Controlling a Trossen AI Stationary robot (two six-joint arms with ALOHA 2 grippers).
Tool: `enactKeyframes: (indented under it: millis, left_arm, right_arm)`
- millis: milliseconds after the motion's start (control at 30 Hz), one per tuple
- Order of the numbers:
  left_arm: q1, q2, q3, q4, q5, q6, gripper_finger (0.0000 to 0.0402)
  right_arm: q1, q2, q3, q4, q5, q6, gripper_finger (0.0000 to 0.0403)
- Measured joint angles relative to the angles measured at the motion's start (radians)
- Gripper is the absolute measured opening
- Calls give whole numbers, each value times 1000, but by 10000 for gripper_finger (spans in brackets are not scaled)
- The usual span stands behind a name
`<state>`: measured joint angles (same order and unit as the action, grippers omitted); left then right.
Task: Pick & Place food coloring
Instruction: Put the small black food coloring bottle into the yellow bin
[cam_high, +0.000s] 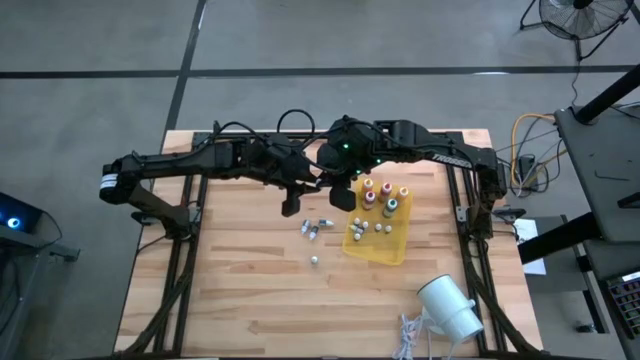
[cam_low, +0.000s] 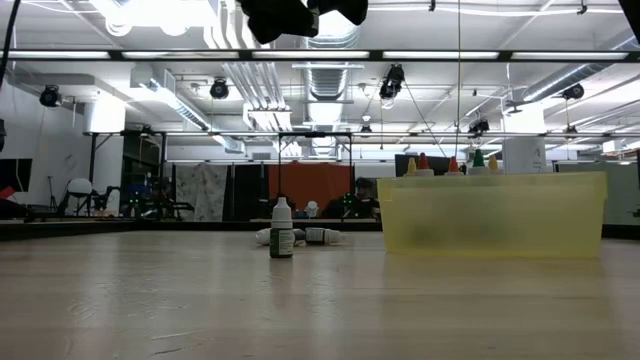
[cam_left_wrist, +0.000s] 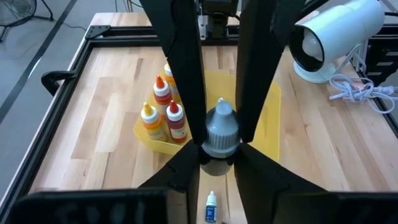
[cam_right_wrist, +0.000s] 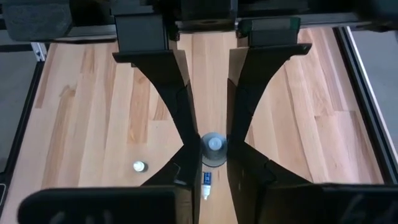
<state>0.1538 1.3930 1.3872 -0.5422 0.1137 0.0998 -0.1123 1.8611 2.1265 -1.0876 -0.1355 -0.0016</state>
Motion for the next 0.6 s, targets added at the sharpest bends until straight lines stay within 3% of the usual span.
enactKeyframes:
  millis: [400, 600]
  left_arm:
    - [3, -3, 0, -74, -15, -6, 172]
    - [4, -7, 0, -108, -14, -15, 186]
  right_arm:
    - [1, 0, -1, -40, -8, 1, 45]
    - [3, 0, -1, -80, -7, 2, 46]
